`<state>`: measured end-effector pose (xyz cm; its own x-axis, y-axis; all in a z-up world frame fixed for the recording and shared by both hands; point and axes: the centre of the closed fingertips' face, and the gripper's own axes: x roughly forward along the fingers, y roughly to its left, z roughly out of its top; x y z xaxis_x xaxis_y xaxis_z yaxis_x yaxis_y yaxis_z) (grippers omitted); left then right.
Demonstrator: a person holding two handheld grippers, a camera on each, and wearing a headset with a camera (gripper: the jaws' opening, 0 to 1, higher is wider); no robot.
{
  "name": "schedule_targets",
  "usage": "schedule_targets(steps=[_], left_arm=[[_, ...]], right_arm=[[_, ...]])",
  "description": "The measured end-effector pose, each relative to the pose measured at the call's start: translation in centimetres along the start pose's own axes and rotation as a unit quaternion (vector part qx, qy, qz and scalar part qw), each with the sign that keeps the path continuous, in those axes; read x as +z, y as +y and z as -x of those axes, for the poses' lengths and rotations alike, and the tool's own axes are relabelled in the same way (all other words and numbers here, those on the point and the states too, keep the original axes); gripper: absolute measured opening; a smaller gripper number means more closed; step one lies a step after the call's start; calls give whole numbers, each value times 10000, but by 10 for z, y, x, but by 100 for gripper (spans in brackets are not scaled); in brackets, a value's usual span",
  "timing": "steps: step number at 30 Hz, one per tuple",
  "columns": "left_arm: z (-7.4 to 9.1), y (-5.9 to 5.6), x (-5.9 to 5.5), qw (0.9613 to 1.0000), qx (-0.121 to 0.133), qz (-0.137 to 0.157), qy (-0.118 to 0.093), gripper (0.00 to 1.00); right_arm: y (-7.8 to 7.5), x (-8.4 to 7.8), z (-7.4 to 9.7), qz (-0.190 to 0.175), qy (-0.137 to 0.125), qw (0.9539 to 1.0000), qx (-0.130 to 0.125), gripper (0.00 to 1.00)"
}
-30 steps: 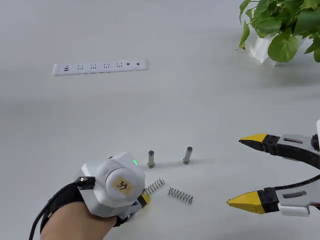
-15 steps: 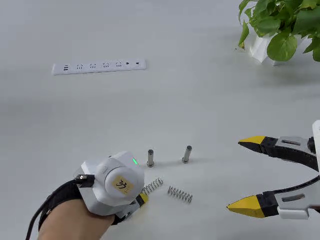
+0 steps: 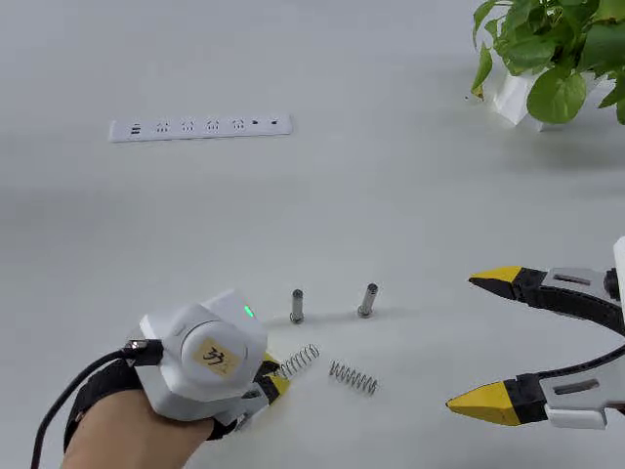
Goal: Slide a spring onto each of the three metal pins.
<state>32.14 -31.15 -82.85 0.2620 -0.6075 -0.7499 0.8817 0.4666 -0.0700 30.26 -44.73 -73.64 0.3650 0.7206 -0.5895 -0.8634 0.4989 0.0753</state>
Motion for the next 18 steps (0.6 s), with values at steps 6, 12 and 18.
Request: schedule_targets(steps=[6, 12, 18], left_arm=[[11, -5, 6, 9998, -51, 26, -194, 7], [29, -14, 20, 9984, -154, -4, -543, 7], [50, -24, 39, 9954, -262, -39, -926, 7]], right_arm=[[5, 15, -2, 102, -83, 9999, 83, 78], [17, 33, -8, 140, -229, 9991, 323, 72], [27, 46, -15, 225, -277, 9980, 521, 68]])
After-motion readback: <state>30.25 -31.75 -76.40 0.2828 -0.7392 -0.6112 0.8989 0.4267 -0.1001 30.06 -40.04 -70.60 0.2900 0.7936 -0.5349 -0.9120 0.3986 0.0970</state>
